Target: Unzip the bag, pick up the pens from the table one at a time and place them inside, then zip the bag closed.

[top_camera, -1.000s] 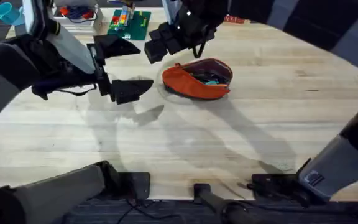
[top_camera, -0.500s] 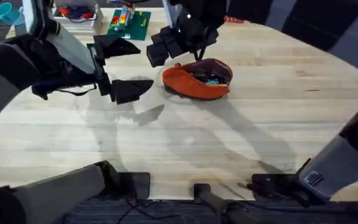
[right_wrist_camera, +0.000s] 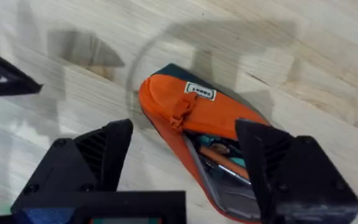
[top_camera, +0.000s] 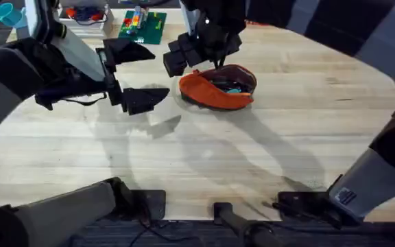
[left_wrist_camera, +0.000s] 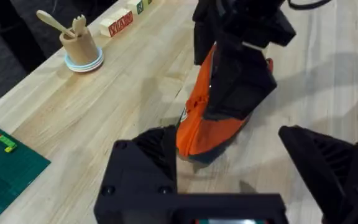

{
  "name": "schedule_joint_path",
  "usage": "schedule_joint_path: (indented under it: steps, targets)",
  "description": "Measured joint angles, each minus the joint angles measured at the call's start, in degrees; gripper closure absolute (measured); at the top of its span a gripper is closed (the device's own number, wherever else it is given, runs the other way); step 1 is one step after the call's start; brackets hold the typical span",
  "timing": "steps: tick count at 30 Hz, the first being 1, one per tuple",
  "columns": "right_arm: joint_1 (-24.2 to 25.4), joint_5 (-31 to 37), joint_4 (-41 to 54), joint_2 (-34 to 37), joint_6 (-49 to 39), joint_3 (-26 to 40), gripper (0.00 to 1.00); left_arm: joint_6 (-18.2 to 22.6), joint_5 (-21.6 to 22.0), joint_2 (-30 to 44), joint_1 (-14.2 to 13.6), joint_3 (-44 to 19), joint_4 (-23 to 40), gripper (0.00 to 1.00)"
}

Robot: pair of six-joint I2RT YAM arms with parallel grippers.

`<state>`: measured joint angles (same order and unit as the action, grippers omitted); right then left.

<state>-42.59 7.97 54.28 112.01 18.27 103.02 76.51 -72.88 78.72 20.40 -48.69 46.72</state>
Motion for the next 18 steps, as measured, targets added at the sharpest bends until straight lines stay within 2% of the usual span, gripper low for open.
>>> schedule_joint_path:
  steps: [18]
  targets:
    - [0.00, 0.00, -2.23, 3.14, 0.19, 0.11, 0.039, -0.02, 0.00, 0.00, 0.00, 0.00, 0.00, 0.007]
